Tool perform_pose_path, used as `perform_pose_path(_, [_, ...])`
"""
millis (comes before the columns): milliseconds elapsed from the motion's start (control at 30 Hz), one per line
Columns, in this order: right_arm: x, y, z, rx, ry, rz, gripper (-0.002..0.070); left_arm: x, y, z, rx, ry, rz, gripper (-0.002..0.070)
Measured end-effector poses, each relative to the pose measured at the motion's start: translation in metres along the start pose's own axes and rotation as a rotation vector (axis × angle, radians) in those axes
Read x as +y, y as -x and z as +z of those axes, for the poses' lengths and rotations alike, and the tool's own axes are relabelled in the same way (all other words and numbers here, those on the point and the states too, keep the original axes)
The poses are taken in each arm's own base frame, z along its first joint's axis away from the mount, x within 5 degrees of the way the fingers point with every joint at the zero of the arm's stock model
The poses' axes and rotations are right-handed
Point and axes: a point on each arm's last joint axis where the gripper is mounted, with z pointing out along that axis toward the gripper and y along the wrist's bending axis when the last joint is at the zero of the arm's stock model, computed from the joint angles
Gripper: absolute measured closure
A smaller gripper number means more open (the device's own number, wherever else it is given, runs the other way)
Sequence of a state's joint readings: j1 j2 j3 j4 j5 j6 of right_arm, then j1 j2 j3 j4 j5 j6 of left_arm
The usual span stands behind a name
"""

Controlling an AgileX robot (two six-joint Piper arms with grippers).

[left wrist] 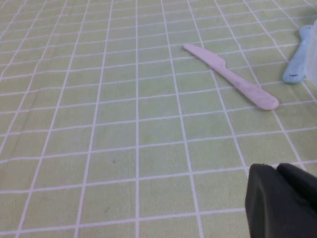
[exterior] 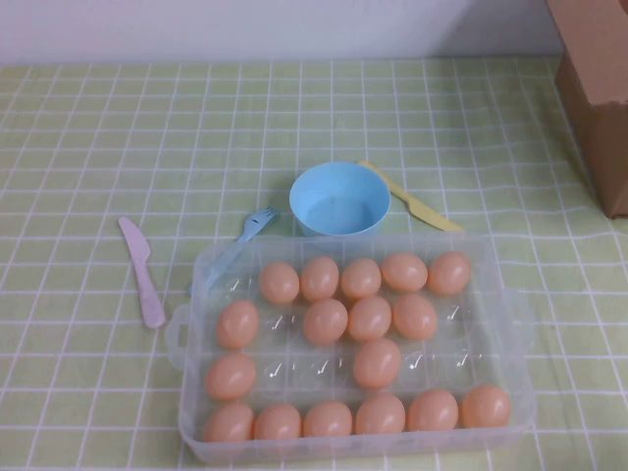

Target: Take an egg out of the egg box

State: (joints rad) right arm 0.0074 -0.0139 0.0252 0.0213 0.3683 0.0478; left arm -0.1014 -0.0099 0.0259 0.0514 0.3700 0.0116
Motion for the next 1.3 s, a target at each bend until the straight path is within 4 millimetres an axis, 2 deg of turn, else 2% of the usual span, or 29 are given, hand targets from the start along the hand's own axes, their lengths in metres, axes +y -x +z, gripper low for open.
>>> perform_pose_path(1167, [0.0, 0.0, 0.0, 0.0, 0.0, 0.0, 0.0694, 0.0006, 0.0, 0.0, 0.0, 0.006, 0.016, 0.068])
perform_pose_path(1233, [0.0, 0.0, 0.0, 0.0, 0.0, 0.0, 0.0694, -0.0002, 0.0007, 0.0, -0.007, -0.002, -0.016, 0.068])
perform_pose_path(1300, [0.0, 0.0, 0.0, 0.0, 0.0, 0.0, 0.0694, -0.0026, 0.003, -0.0001, -0.03, -0.031, -0.168, 0.068])
